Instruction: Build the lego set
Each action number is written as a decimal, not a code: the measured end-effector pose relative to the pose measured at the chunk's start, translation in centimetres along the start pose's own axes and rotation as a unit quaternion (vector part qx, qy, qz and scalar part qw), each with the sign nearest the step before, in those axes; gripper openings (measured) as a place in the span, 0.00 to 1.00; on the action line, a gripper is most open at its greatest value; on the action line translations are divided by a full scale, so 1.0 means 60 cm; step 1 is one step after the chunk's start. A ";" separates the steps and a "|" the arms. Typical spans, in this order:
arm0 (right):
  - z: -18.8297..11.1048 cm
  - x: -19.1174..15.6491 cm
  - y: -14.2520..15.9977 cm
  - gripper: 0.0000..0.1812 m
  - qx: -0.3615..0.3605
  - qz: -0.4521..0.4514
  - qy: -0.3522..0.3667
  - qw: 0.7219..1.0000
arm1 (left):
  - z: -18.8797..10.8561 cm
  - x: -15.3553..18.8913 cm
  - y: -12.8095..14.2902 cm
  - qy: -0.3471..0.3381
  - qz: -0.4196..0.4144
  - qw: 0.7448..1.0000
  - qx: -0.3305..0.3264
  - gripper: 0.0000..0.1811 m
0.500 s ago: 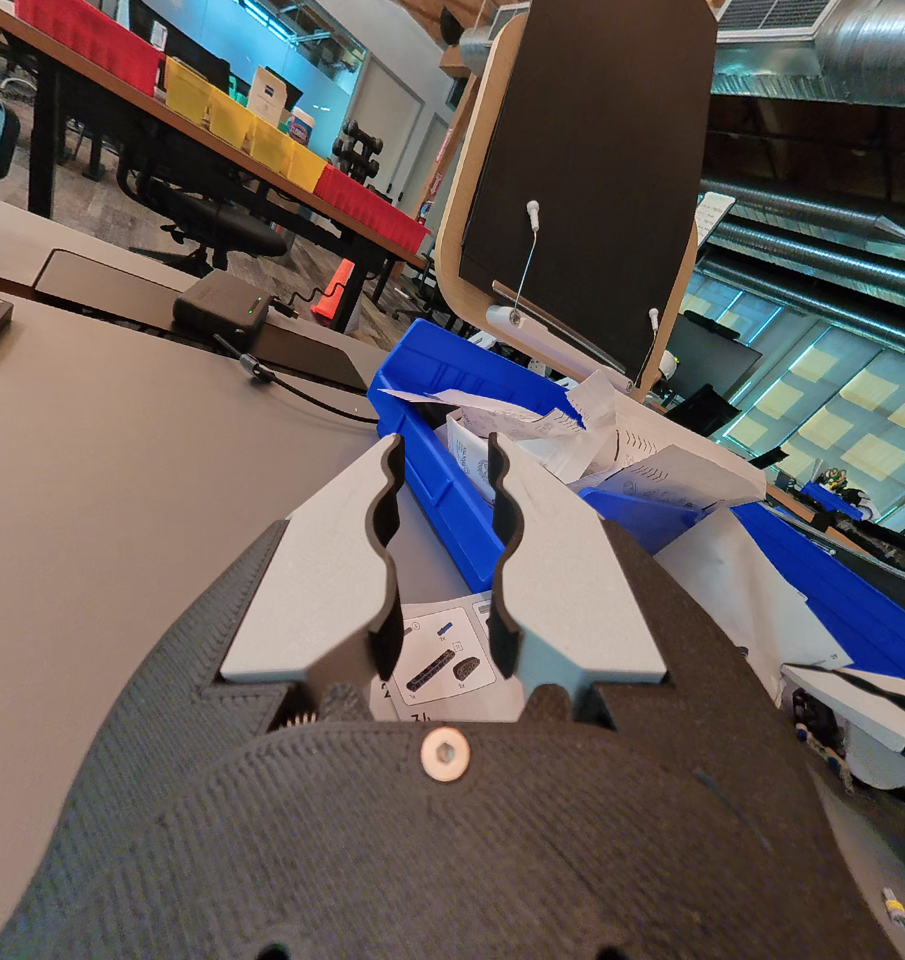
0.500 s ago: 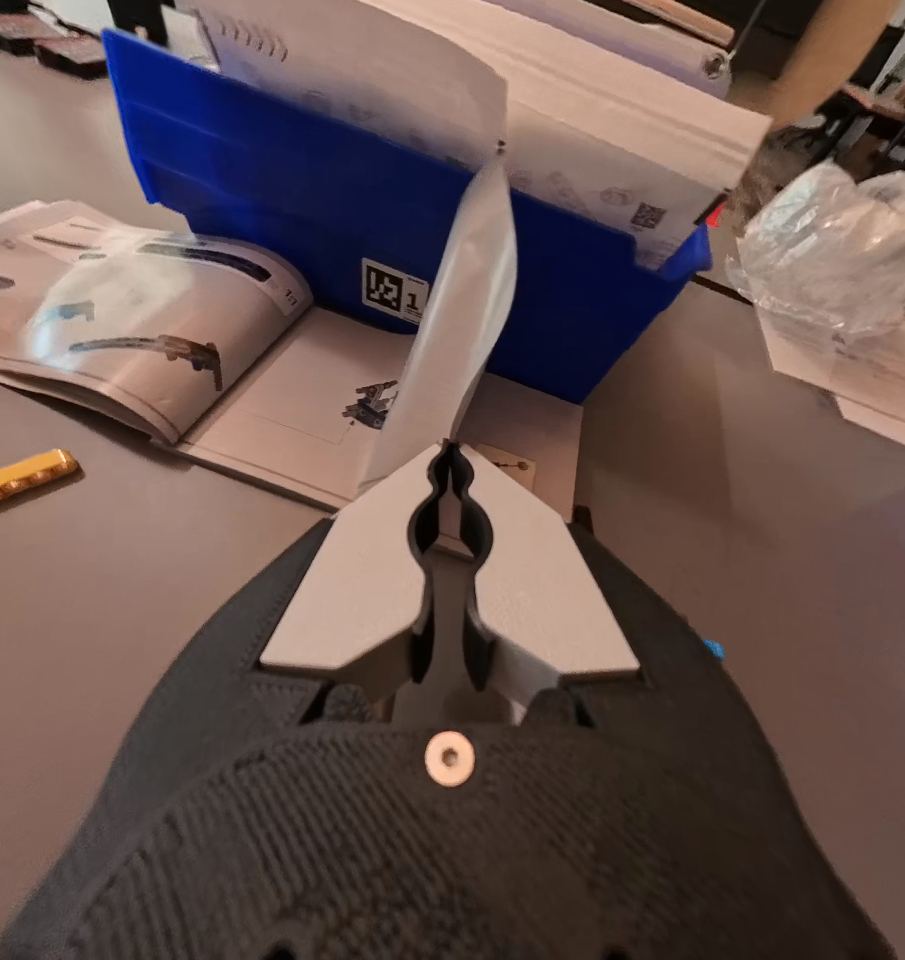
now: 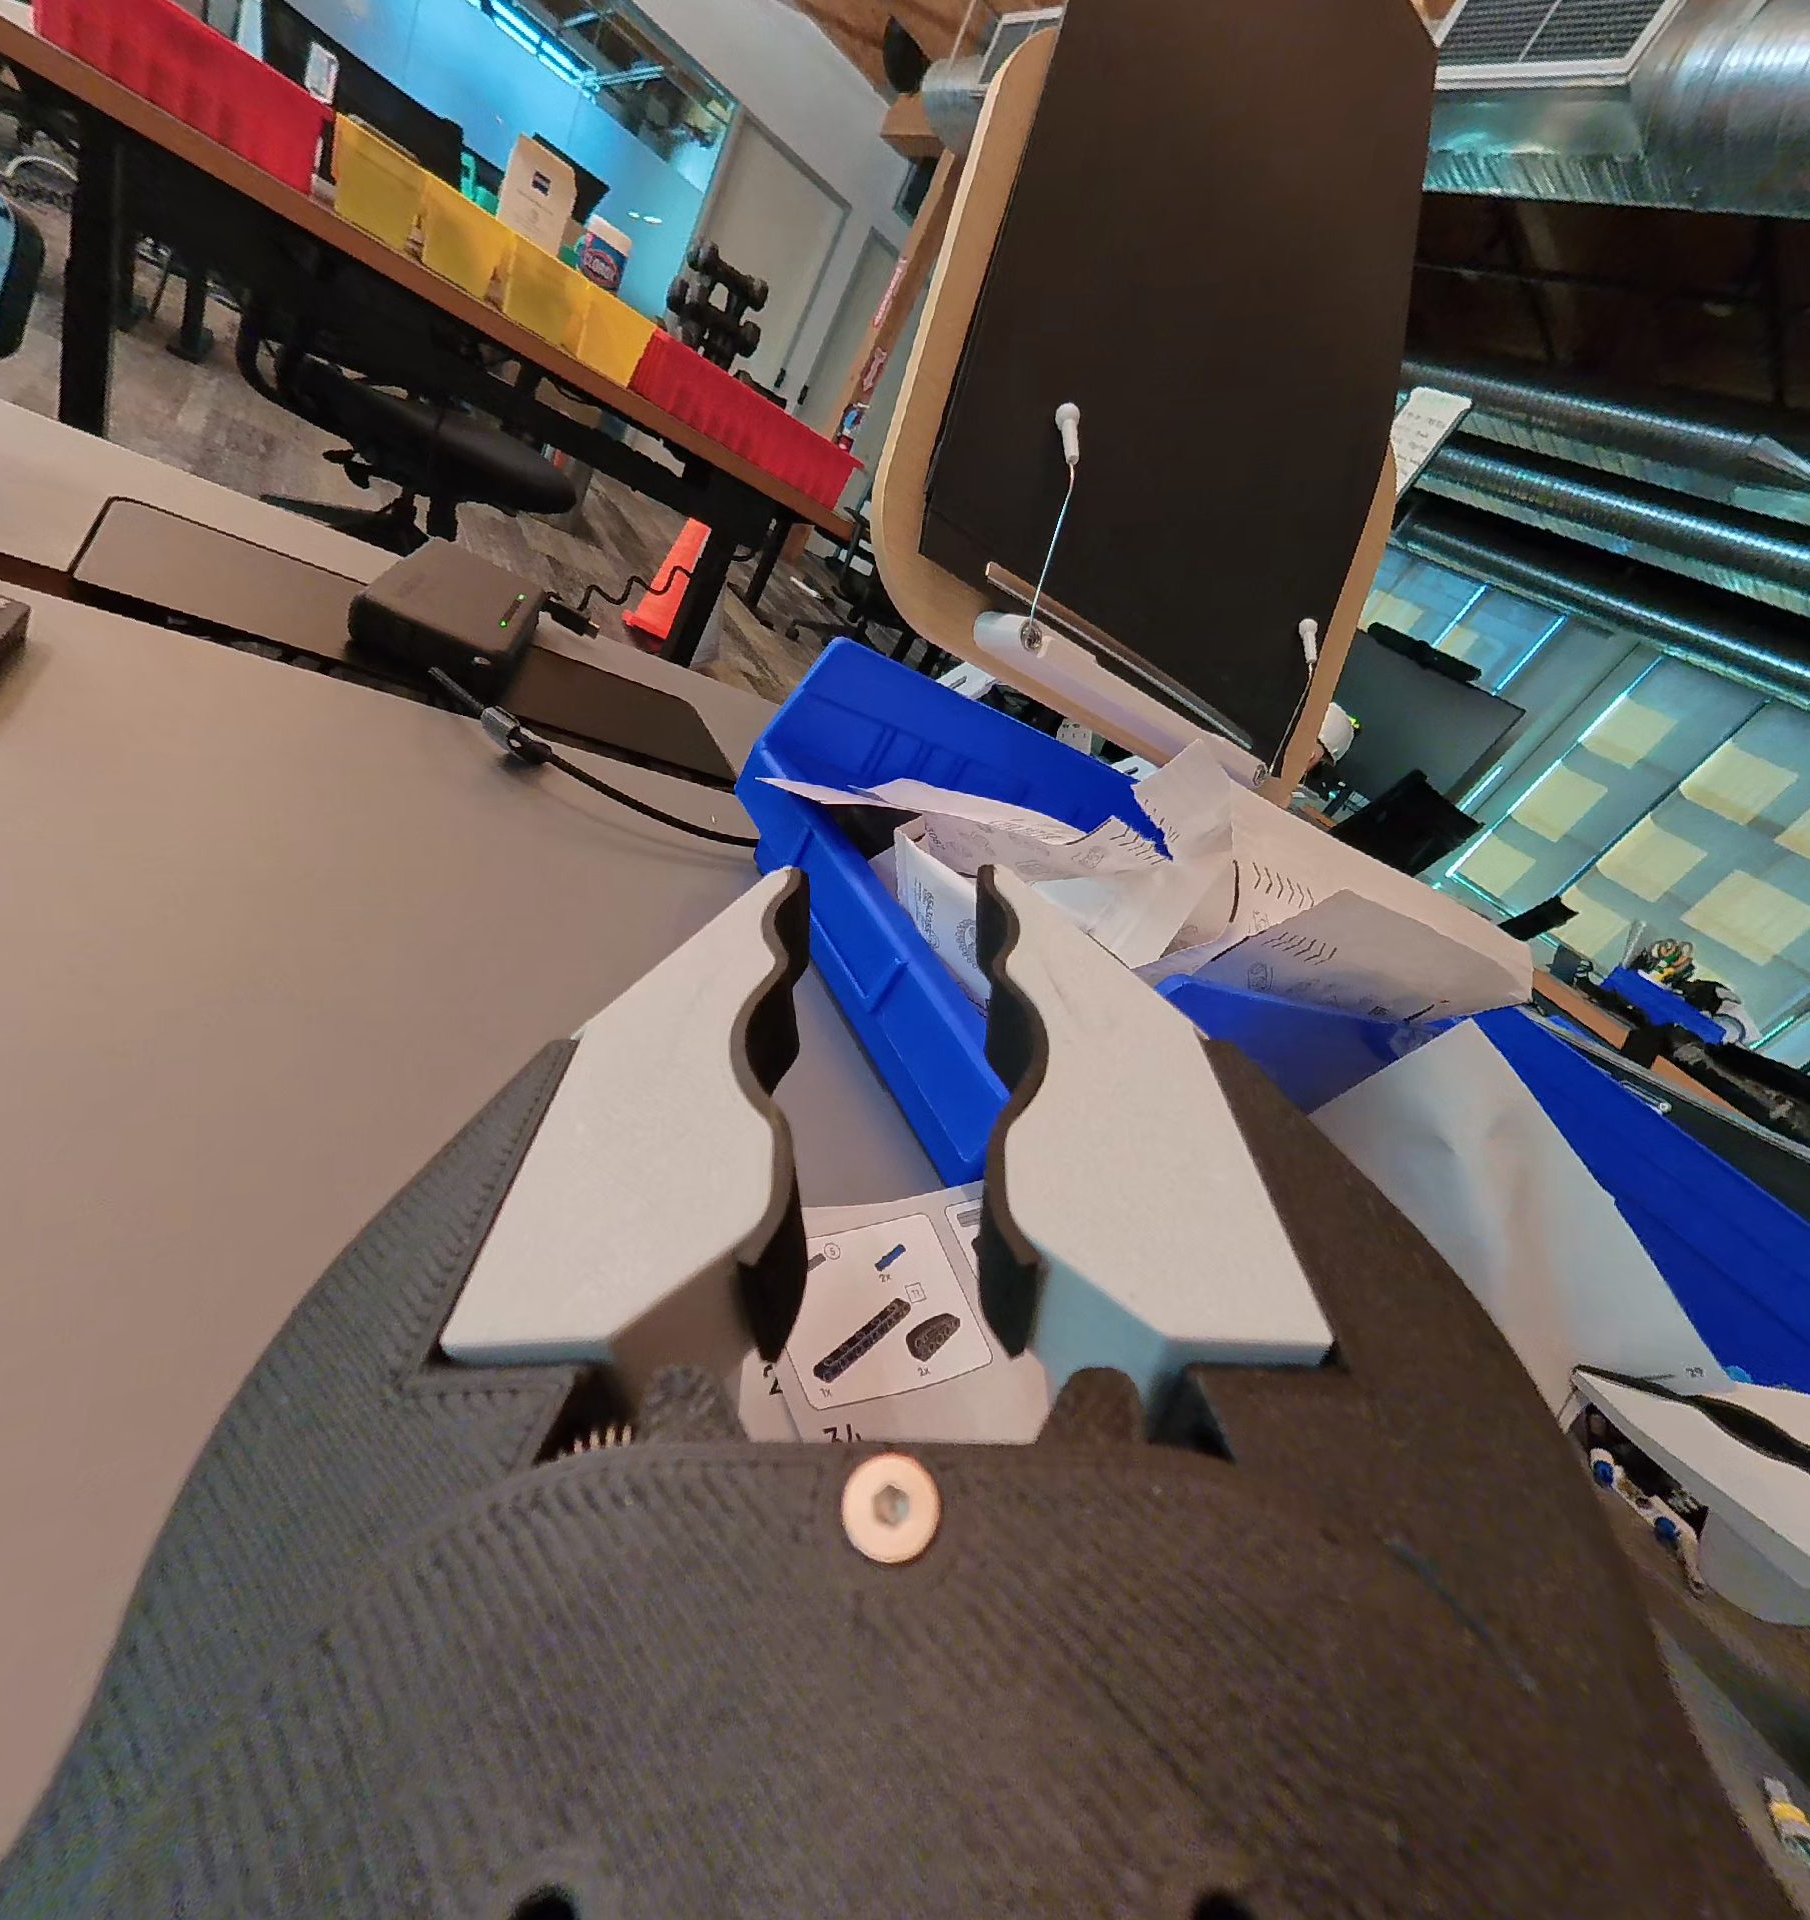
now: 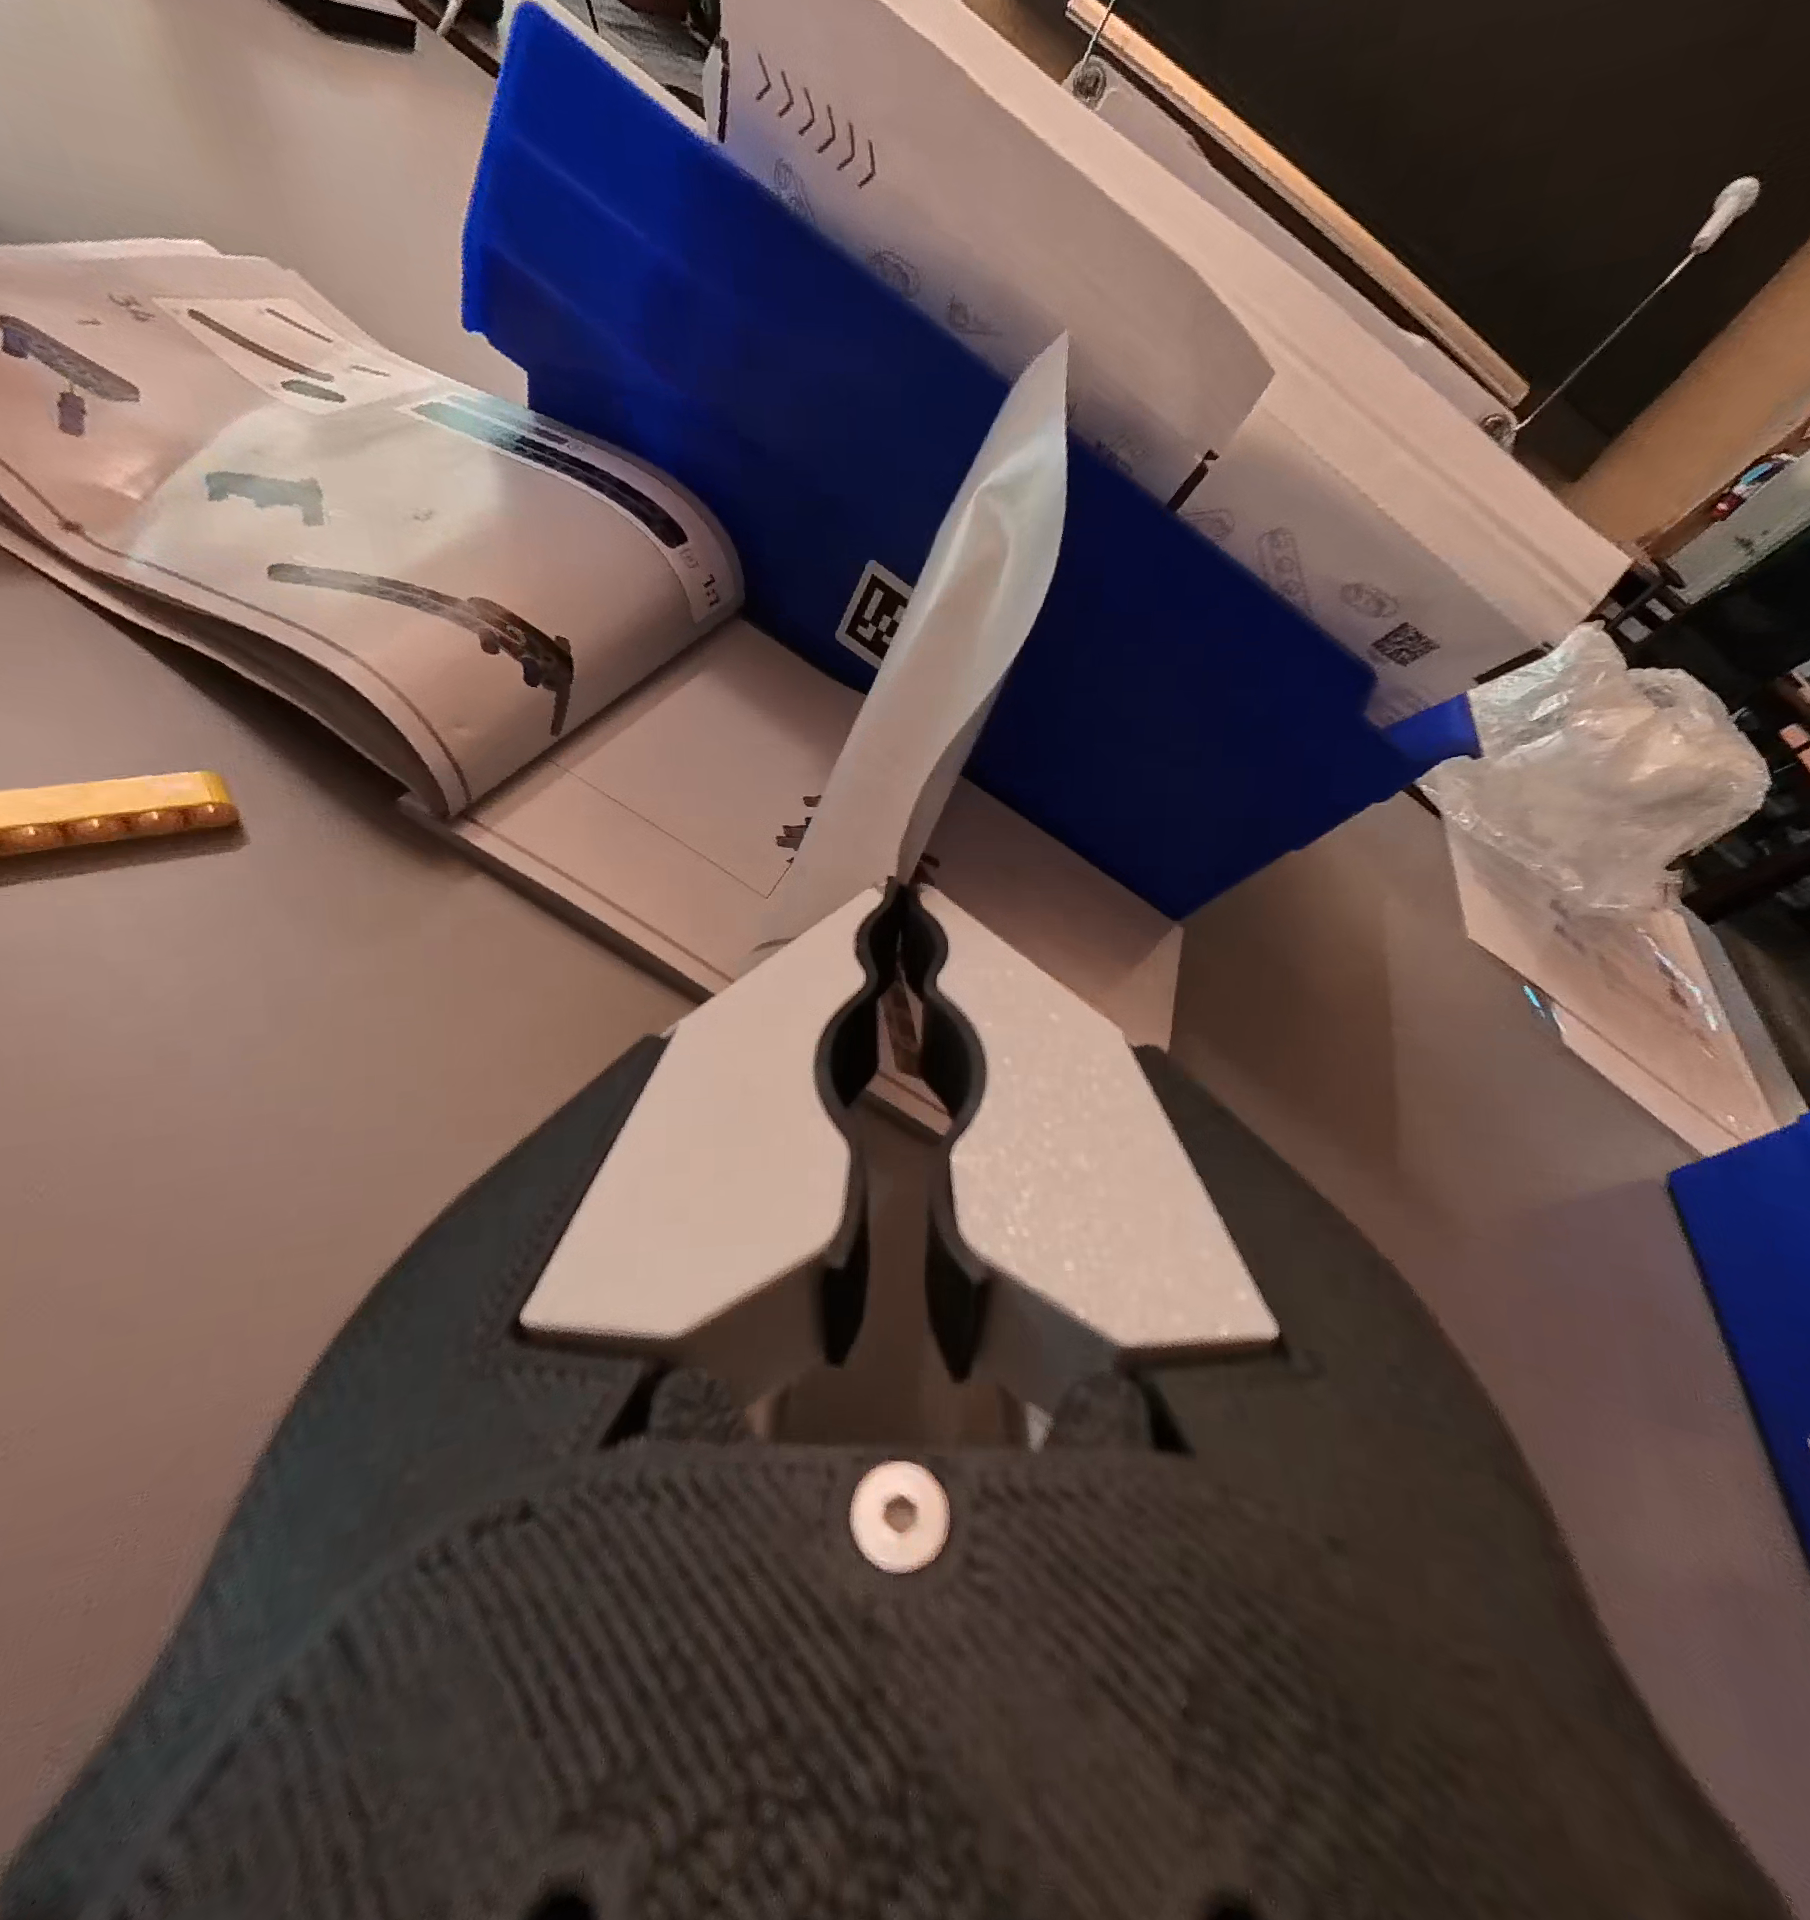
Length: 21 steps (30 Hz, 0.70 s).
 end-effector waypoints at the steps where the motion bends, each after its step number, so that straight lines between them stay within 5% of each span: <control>1: 0.000 0.000 0.000 0.00 -0.001 0.000 0.000 1.000 | 0.000 0.000 0.000 0.000 0.000 1.000 0.000 0.17; 21: -0.002 -0.006 -0.001 0.00 0.005 -0.007 -0.012 1.000 | 0.000 -0.001 -0.001 0.000 -0.001 1.000 0.001 0.17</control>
Point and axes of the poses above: each gripper's, where its closed fingertips meet, z out along the fingers, y out of its underside, x = y × z across the jaws, the point moved 5 cm from there along -z, back along the fingers, and after that the axes turned 6 degrees about y, right-handed, at the moved point
